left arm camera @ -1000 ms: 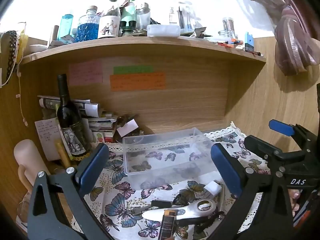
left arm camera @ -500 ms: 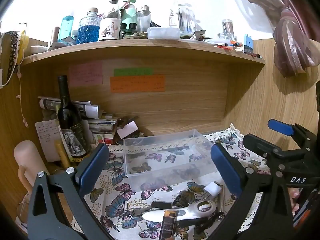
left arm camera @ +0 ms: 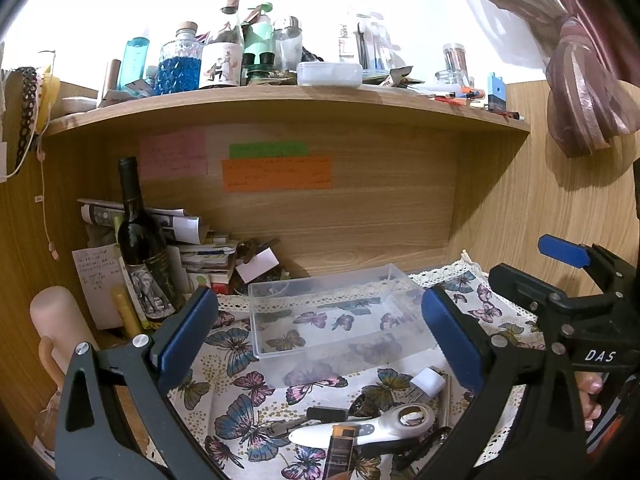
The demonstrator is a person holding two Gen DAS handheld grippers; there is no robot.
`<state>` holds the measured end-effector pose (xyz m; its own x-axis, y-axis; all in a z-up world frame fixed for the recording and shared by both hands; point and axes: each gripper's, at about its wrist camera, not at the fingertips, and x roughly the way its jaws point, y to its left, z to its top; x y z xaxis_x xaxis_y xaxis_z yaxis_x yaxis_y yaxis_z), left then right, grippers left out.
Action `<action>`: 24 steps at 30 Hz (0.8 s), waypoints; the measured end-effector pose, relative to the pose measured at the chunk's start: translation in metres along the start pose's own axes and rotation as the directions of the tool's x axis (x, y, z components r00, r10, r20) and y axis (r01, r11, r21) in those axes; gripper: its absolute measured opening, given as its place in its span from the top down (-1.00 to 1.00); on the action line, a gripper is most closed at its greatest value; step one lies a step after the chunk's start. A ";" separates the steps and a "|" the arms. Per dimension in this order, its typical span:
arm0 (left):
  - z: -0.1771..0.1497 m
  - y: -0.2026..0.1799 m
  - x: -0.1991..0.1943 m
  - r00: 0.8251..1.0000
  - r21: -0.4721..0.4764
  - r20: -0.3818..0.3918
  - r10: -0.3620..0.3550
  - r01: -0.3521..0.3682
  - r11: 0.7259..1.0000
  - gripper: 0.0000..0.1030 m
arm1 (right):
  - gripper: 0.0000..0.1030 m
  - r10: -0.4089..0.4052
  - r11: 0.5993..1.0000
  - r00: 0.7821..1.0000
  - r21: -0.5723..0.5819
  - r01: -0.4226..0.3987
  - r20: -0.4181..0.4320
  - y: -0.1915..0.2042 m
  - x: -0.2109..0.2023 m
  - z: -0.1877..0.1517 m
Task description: Organize rigid objects
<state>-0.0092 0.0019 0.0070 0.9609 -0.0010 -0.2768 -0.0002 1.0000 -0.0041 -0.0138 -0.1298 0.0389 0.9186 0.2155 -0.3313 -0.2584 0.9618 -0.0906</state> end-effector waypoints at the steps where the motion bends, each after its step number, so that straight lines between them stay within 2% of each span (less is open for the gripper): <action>1: 0.000 0.000 0.000 1.000 0.000 0.000 0.000 0.000 1.000 -1.00 | -1.00 0.000 1.000 1.000 -0.001 0.000 -0.001 0.000 0.000 0.000; 24: -0.004 0.001 0.001 1.000 -0.010 -0.002 -0.003 0.003 1.000 -1.00 | -1.00 0.006 1.000 1.000 -0.001 -0.006 -0.006 0.004 -0.001 0.001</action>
<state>-0.0090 0.0027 0.0033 0.9605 -0.0044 -0.2783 0.0004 0.9999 -0.0147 -0.0154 -0.1260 0.0394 0.9152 0.2204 -0.3375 -0.2642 0.9603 -0.0893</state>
